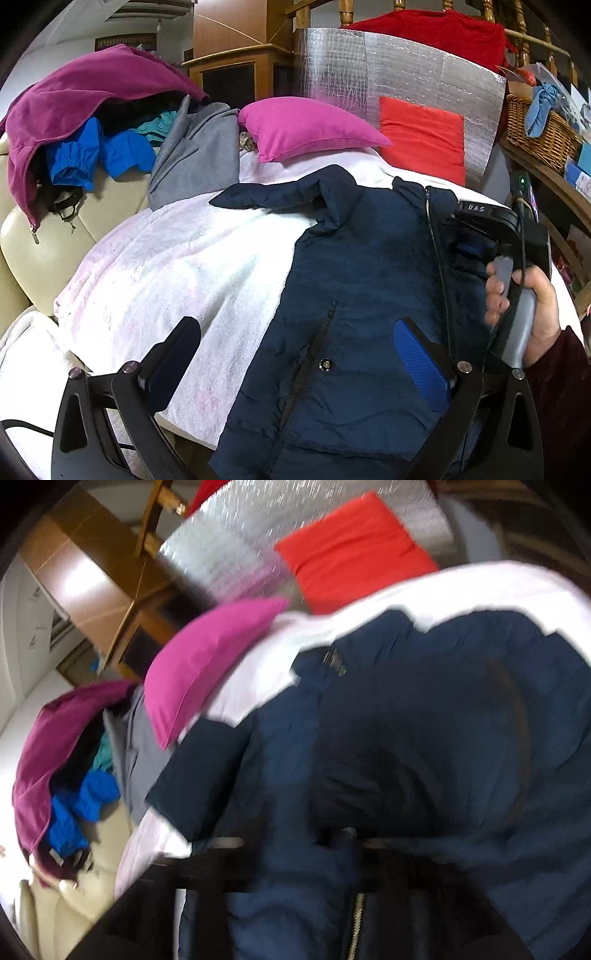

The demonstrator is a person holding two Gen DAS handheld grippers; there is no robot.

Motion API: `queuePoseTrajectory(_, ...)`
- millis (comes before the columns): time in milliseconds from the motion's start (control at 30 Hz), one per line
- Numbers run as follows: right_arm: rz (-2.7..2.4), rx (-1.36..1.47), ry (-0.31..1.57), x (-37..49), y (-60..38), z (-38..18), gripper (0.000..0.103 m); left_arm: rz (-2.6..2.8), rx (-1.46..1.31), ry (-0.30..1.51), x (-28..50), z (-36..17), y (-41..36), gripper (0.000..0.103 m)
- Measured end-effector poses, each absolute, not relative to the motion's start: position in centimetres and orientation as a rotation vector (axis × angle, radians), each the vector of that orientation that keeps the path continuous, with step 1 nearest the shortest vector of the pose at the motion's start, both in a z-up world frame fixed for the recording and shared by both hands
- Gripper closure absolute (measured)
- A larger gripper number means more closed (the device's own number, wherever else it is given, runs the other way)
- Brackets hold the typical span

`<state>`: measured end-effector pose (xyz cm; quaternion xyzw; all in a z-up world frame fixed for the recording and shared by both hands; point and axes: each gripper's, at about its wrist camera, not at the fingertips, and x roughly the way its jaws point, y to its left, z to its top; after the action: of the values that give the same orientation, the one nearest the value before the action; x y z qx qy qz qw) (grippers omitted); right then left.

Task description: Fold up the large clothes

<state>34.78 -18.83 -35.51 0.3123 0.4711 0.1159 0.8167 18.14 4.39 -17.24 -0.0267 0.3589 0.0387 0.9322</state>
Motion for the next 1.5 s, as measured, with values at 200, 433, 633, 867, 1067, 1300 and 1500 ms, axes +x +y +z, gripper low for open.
queuePoseTrajectory(200,0.31,0.701,1.003,30.8,-20.7,-35.5,0.016,0.048,-0.038,0.763,19.6,-17.2,3.9,0.0)
queuePoseTrajectory(433,0.073,0.753,0.82,25.6,-30.5,-34.2,0.016,-0.052,0.008,0.796,25.2,-17.1,-1.0,0.0)
queuePoseTrajectory(633,-0.162,0.957,0.762,23.4,-38.8,-38.0,0.029,-0.138,0.149,0.792,30.0,-18.3,-9.1,0.0)
queuePoseTrajectory(867,-0.176,1.081,0.813,24.8,-42.6,-41.8,0.033,-0.2,0.246,0.848,34.6,-21.0,-16.7,0.0)
queuePoseTrajectory(1067,-0.112,1.113,0.846,27.1,-41.7,-42.7,0.033,-0.183,0.301,0.877,37.4,-23.3,-20.5,0.0)
queuePoseTrajectory(1300,-0.149,0.964,0.823,27.1,-40.1,-42.3,0.053,-0.152,0.29,0.868,39.2,-24.1,-21.7,0.009)
queuePoseTrajectory(1500,-0.182,0.876,0.803,26.9,-39.4,-41.5,0.055,-0.169,0.193,0.885,40.9,-23.5,-19.4,0.068)
